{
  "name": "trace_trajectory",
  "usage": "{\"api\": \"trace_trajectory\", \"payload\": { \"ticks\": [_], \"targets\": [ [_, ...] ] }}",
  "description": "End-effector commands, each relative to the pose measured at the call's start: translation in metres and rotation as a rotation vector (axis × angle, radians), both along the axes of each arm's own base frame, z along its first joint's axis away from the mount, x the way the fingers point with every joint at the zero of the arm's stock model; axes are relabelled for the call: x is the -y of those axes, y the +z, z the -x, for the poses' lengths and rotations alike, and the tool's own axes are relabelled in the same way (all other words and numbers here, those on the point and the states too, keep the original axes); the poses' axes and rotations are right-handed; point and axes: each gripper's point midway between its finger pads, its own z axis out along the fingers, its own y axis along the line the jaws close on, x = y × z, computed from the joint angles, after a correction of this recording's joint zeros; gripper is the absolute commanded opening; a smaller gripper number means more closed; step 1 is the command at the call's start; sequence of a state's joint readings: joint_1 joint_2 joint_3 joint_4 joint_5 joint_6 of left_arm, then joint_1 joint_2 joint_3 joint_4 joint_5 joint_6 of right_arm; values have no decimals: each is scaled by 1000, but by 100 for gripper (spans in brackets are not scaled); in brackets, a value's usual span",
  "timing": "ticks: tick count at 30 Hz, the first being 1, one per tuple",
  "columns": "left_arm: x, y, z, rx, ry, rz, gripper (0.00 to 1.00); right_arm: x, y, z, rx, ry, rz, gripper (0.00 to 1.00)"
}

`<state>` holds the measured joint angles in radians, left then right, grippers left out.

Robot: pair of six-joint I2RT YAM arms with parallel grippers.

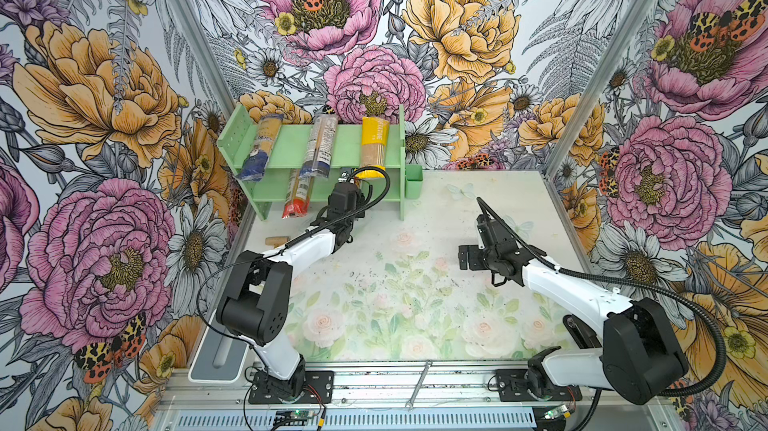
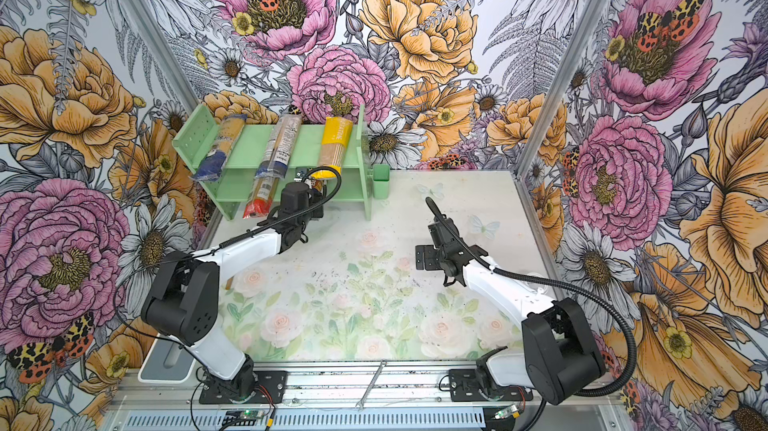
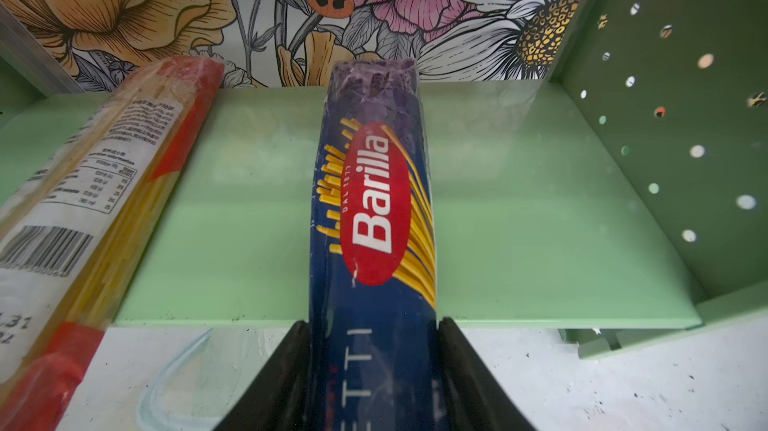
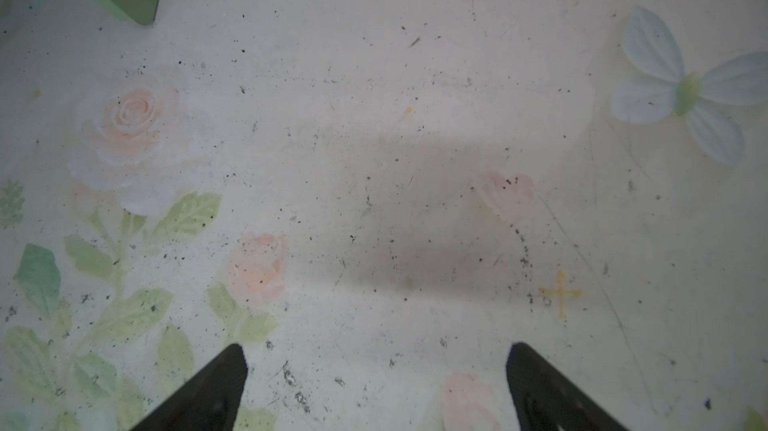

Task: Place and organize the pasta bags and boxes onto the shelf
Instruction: 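Hold the Barilla box in front of the lower tier beside the red-and-white bag, then lower the Barilla box onto the lower tier and open the left gripper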

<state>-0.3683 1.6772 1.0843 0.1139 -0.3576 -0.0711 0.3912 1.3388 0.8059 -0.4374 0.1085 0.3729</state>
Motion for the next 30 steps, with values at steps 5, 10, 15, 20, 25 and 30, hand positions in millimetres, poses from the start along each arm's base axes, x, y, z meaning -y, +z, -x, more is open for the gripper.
{"api": "trace_trajectory", "payload": {
  "ticks": [5,10,15,20,25,30],
  "targets": [
    [-5,41,-5,124,31,32,51,6,3,1,11,-15,15,100],
    [-4,39,-3,119,27,29,54,6,3,2,9,-15,15,100],
    [-2,37,-1,115,22,9,59,7,2,2,7,-16,16,99],
    [3,33,5,105,-1,-12,70,7,1,2,3,-15,18,99],
    [5,30,12,80,-14,-48,74,6,3,1,9,-13,19,99],
    [4,29,21,71,-13,-50,75,6,6,0,14,-11,19,100]
  ]
}}
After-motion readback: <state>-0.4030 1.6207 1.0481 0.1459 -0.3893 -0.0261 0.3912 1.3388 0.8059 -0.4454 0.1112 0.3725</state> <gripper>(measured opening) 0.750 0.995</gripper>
